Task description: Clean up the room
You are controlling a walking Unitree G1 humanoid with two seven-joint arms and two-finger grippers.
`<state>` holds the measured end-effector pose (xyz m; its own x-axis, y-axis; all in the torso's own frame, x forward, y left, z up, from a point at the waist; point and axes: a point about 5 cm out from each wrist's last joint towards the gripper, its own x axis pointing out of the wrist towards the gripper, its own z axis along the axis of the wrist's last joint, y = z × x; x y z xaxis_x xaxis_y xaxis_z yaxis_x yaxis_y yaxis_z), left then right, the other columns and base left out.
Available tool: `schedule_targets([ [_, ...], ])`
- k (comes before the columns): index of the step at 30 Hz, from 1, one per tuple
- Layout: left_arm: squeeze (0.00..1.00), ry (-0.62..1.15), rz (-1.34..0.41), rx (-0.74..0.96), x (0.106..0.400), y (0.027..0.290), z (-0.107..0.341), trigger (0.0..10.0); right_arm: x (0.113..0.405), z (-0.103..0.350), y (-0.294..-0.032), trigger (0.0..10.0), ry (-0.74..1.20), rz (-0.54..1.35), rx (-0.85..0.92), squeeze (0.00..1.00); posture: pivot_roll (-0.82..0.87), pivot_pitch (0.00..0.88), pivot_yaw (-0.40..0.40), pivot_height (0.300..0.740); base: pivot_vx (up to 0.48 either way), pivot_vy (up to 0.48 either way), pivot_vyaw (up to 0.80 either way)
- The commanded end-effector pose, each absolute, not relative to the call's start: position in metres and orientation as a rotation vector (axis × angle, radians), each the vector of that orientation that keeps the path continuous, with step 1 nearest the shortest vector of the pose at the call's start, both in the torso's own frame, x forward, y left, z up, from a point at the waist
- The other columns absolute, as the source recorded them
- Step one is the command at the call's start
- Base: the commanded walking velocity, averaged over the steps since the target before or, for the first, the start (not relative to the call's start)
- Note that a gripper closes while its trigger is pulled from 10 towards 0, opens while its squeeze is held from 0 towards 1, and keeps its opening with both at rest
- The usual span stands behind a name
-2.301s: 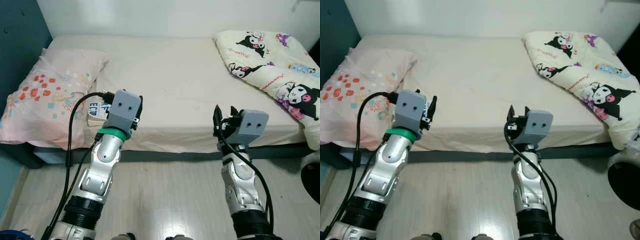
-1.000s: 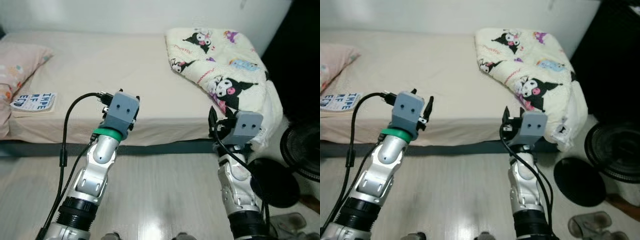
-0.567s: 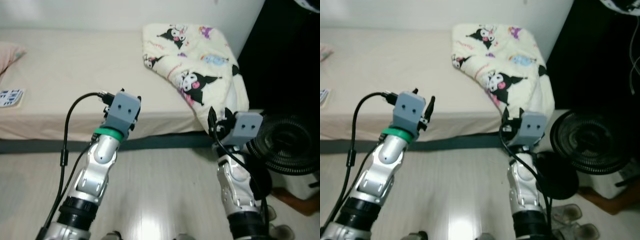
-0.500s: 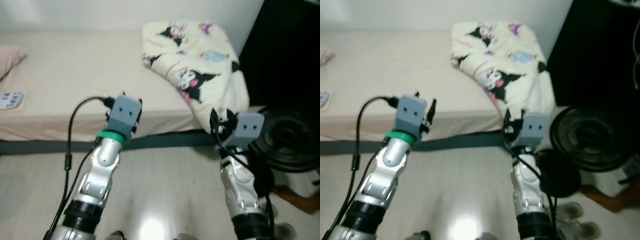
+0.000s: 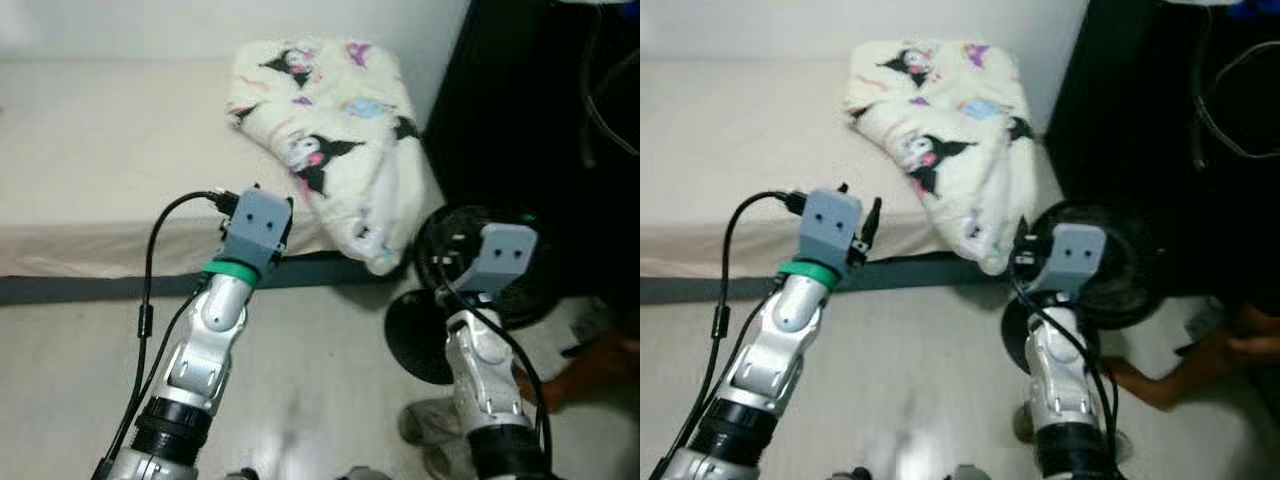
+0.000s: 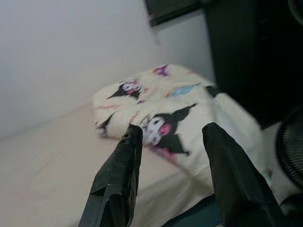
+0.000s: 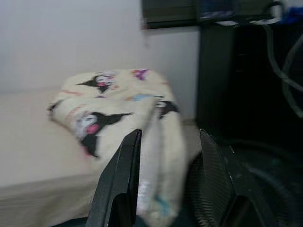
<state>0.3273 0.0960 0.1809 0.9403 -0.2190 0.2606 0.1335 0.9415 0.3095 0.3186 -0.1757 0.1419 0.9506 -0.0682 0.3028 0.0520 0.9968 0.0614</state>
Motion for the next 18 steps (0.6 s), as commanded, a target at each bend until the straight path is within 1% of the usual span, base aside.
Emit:
schedule_targets([
  [1,0.00,-0.260,-0.165,0.297,0.3277,0.1027,0.1738,10.0,0.3168,0.1377,-0.1692,10.0,-0.298,-0.048,0.071,0.00,-0.06,0.053,0.039,0.740,0.000,0.469,0.00],
  [15,0.00,-0.272,-0.166,0.304,0.3279,0.1016,0.1754,10.0,0.3170,0.1388,-0.1682,10.0,-0.302,-0.042,0.071,0.00,-0.06,0.052,0.037,0.740,0.000,0.000,0.00],
  [18,0.00,-0.284,-0.169,0.307,0.3274,0.1012,0.1765,10.0,0.3170,0.1394,-0.1629,10.0,-0.302,-0.016,0.066,0.00,-0.06,0.053,0.037,0.740,0.000,0.000,0.00],
])
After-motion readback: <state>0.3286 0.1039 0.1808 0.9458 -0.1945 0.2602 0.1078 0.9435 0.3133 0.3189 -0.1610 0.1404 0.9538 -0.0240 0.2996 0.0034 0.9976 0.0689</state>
